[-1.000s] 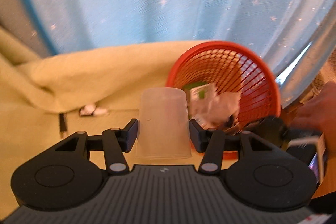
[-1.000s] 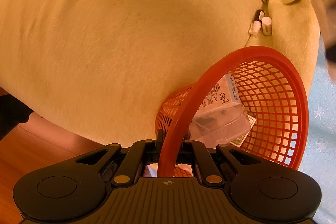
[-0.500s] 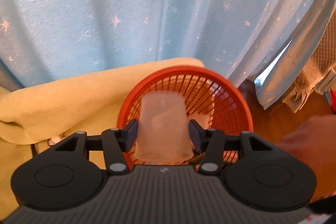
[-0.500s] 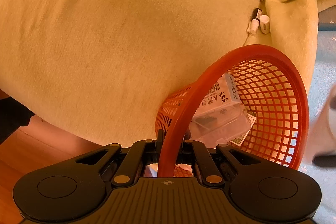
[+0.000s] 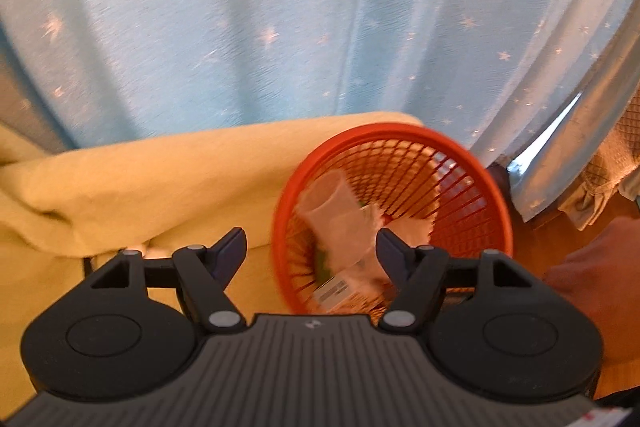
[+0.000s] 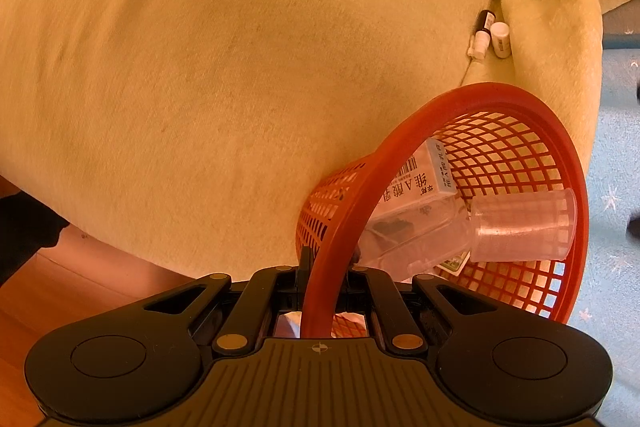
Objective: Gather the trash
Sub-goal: 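Carry the clear cup into the wastebasket and release it while the right tool holds the basket, then pull the left tool back and move it to the black stick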
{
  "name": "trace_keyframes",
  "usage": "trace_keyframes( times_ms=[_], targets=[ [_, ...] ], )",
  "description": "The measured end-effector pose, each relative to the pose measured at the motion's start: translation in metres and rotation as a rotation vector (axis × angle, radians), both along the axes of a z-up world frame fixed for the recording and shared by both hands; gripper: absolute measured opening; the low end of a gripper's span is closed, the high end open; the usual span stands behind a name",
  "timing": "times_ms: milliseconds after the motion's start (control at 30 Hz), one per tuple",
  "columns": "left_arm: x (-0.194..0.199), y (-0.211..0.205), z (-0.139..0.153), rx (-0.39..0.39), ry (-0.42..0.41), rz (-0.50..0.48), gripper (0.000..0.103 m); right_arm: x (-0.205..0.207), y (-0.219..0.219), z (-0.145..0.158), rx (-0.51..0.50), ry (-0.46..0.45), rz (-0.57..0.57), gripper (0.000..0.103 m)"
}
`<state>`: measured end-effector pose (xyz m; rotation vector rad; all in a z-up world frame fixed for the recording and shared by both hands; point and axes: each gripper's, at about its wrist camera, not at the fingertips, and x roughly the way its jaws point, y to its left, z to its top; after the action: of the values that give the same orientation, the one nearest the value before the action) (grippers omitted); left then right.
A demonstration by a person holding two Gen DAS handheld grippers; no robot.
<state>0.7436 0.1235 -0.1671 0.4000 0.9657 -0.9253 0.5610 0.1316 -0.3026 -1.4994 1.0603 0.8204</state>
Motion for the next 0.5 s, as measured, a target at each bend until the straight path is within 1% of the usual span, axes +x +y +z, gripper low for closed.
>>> trace_keyframes(
  times_ms=[500],
  targets=[
    [0.021,0.086,-0.019,0.076,0.003,0.189,0.067,-0.001,0.005,-0.003,-0.020,0.005,0.001,0.002]
  ],
)
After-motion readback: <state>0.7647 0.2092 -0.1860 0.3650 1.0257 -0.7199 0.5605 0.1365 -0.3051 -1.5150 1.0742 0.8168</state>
